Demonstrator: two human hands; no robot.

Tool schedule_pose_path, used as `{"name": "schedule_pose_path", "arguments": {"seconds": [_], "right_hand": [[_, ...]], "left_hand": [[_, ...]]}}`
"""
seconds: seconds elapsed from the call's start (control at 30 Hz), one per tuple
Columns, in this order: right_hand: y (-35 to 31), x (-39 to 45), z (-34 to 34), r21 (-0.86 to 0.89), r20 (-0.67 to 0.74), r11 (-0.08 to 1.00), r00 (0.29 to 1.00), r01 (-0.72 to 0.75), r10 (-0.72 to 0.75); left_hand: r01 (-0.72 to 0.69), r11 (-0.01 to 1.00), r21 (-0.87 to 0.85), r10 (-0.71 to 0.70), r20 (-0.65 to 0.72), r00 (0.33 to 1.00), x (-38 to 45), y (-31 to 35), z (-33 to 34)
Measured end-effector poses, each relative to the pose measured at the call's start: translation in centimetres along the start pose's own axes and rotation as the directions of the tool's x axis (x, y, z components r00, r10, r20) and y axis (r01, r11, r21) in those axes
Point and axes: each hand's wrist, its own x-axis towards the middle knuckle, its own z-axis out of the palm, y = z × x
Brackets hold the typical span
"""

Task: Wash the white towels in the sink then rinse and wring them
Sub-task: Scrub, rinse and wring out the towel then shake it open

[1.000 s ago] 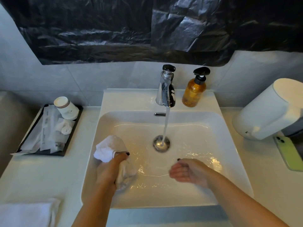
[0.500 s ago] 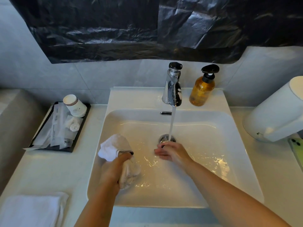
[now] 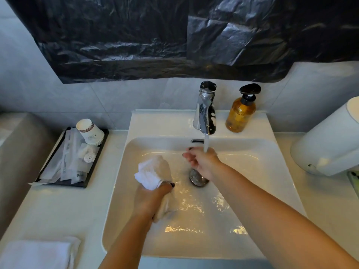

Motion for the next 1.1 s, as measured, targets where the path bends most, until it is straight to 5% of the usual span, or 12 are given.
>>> {"name": "schedule_pose_path", "arguments": {"seconds": [0.1, 0.2, 0.3, 0.43, 0.63, 0.9, 1.1], "right_hand": [[-1.1, 0.4, 0.1, -0.188, -0.157, 0.977, 0.978, 0.103, -0.134], [-0.1, -1.2, -0.5, -0.338, -0.086, 0.937, 0.988, 0.093, -0.129], [0.3, -2.4, -1.8, -0.216, -0.018, 0.975, 0.998, 0.057, -0.063], [-0.9, -3.1, -4.9, 0.012, -0.004, 0.999, 0.999, 0.038, -0.038], [-0.6, -4.0, -8.1, 0.079, -0.054, 0.991, 0.993, 0.113, -0.108], [-1.9, -2.3, -9.1, 0.185, -0.318, 0.982, 0.948, 0.036, 0.025], [-2.2, -2.2, -7.3, -0.205, -0.262, 0.976, 0.965, -0.073, 0.017]], "left_hand": [[-0.075, 0.995, 0.068, 0.071, 0.066, 0.995, 0.0, 1.5, 2.4], [-0.098, 0.993, 0.062, 0.083, 0.207, 0.975, 0.0, 3.3, 4.8], [-0.047, 0.996, -0.07, 0.071, 0.391, 0.918, 0.3, 4.6, 6.3], [0.026, 0.991, -0.131, 0.026, 0.38, 0.924, 1.3, 5.0, 8.1], [0.331, 0.881, -0.339, -0.135, 0.49, 0.861, 1.2, 6.9, 11.1], [0.211, 0.958, -0.193, -0.179, 0.169, 0.969, 0.3, 6.6, 13.2], [0.127, 0.916, -0.38, -0.087, 0.119, 0.989, 0.6, 6.0, 10.9]]}}
